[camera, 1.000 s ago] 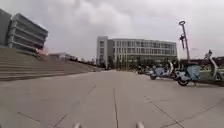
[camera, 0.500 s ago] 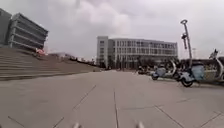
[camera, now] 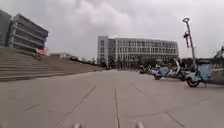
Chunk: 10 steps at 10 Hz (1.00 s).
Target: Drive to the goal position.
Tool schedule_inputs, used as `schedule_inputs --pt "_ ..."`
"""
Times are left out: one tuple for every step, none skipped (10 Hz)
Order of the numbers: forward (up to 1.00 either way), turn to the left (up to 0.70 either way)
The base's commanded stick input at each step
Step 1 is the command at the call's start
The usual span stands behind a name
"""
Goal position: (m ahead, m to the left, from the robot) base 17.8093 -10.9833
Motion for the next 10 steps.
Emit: schedule_inputs --pt "0.50 0.00" --pt "0.50 0.00" --pt "0.50 0.00" --pt "0.50 0.00" --pt "0.50 0.00" --pt "0.50 0.00" --pt "0.50 0.00" --pt "0.50 0.00" --pt "0.50 0.00" --pt "0.50 0.00"
